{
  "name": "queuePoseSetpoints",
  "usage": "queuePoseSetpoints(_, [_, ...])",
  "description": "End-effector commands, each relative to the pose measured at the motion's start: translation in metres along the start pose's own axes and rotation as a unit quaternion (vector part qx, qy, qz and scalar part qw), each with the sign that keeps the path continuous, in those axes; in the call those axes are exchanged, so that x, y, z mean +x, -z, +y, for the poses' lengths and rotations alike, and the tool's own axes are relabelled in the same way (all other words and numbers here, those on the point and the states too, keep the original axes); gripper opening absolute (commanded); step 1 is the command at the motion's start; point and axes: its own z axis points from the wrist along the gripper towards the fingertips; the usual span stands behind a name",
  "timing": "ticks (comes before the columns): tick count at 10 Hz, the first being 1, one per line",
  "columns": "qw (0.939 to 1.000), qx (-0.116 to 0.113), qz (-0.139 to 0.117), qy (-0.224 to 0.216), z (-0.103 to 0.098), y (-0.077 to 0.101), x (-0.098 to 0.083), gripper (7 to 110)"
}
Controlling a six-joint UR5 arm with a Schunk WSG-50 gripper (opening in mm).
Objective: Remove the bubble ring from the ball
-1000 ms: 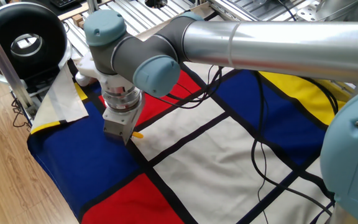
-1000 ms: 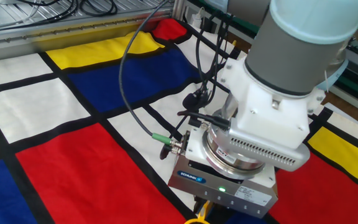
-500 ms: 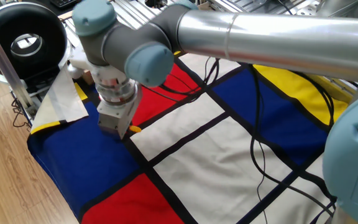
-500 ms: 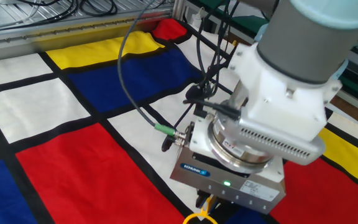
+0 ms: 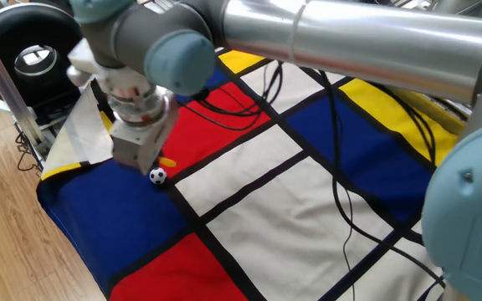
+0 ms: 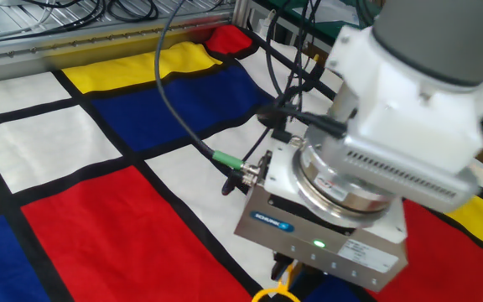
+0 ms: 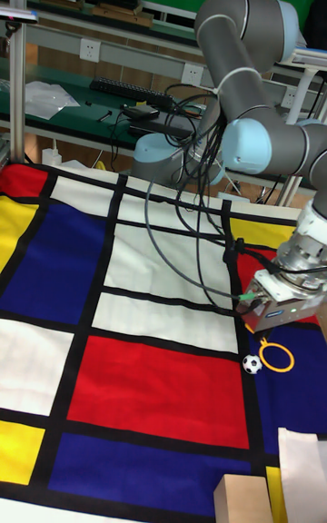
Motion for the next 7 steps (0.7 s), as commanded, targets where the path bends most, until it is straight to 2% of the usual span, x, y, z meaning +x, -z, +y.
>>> queuePoseSetpoints(1, [0.9997, -0.014, -0.004, -0.018, 0.016, 0.013, -0.015, 7])
queuePoseSetpoints(2, [0.9996, -0.022, -0.002, -0.017, 0.025, 0.012, -0.011, 7])
queuePoseSetpoints(4, [0.9995, -0.002, -0.003, -0.031, 0.041, 0.007, 0.002, 7])
queuePoseSetpoints(6, [0.9992, 0.006, -0.005, -0.040, 0.055, 0.002, 0.019, 7])
queuePoseSetpoints(7, [0.9994, 0.008, 0.004, -0.034, 0.054, 0.009, 0.026, 7])
